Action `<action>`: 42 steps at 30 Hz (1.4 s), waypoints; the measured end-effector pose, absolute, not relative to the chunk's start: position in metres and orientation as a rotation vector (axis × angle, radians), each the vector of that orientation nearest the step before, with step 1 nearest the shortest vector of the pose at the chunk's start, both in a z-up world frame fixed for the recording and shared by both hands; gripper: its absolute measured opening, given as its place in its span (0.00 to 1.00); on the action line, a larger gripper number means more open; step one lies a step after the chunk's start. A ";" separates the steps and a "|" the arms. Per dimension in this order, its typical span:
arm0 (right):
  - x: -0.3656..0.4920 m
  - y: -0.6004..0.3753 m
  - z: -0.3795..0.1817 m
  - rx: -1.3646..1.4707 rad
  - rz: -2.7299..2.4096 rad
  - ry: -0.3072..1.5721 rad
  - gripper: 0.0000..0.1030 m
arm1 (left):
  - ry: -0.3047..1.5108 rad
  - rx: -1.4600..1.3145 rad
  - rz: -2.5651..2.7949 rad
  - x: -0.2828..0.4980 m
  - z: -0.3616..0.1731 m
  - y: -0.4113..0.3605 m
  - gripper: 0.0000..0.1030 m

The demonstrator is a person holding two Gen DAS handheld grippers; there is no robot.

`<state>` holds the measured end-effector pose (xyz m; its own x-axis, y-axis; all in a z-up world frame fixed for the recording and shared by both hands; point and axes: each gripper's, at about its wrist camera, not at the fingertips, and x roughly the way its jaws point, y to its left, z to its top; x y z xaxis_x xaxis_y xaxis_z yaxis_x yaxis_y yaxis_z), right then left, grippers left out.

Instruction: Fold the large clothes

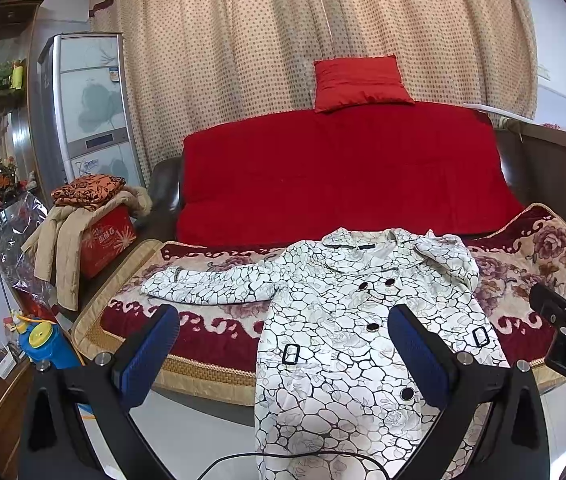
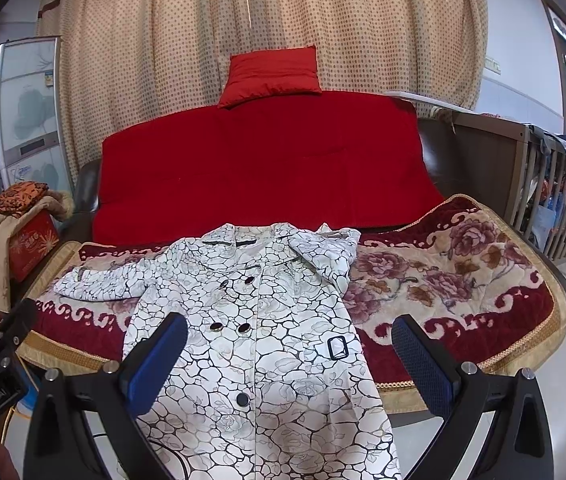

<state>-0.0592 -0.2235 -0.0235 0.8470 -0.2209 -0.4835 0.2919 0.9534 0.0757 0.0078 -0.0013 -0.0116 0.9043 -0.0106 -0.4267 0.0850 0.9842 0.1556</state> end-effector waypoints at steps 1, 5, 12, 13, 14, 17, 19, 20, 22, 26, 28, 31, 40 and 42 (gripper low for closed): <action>-0.059 -0.223 -0.024 0.147 -0.271 0.492 1.00 | 0.441 0.173 -0.051 0.008 -0.012 -0.001 1.00; -0.056 -0.222 -0.026 0.141 -0.268 0.500 1.00 | 0.446 0.173 -0.055 0.010 -0.014 -0.001 1.00; -0.051 -0.221 -0.029 0.136 -0.262 0.511 1.00 | 0.460 0.175 -0.059 0.016 -0.018 -0.003 1.00; -0.050 -0.221 -0.029 0.133 -0.262 0.512 1.00 | 0.461 0.174 -0.060 0.017 -0.019 -0.003 1.00; -0.049 -0.221 -0.028 0.133 -0.262 0.513 1.00 | 0.461 0.173 -0.062 0.019 -0.019 -0.004 1.00; -0.045 -0.222 -0.027 0.130 -0.264 0.510 1.00 | 0.466 0.171 -0.065 0.025 -0.020 -0.006 1.00; -0.042 -0.224 -0.025 0.129 -0.266 0.510 1.00 | 0.471 0.172 -0.068 0.030 -0.020 -0.007 1.00; -0.040 -0.224 -0.025 0.128 -0.267 0.510 1.00 | 0.472 0.173 -0.068 0.032 -0.021 -0.008 1.00; -0.035 -0.226 -0.024 0.126 -0.272 0.512 1.00 | 0.478 0.172 -0.067 0.038 -0.022 -0.010 1.00; -0.023 -0.232 -0.023 0.128 -0.275 0.522 1.00 | 0.492 0.177 -0.063 0.053 -0.025 -0.014 1.00; -0.017 -0.234 -0.024 0.126 -0.277 0.523 1.00 | 0.499 0.181 -0.065 0.062 -0.027 -0.017 1.00; -0.005 -0.240 -0.025 0.123 -0.285 0.533 1.00 | 0.514 0.185 -0.074 0.075 -0.030 -0.023 1.00; 0.047 -0.267 -0.045 0.108 -0.339 0.613 1.00 | 0.608 0.191 -0.099 0.131 -0.054 -0.045 1.00; 0.057 -0.275 -0.050 0.115 -0.342 0.623 1.00 | 0.633 0.201 -0.095 0.145 -0.060 -0.052 1.00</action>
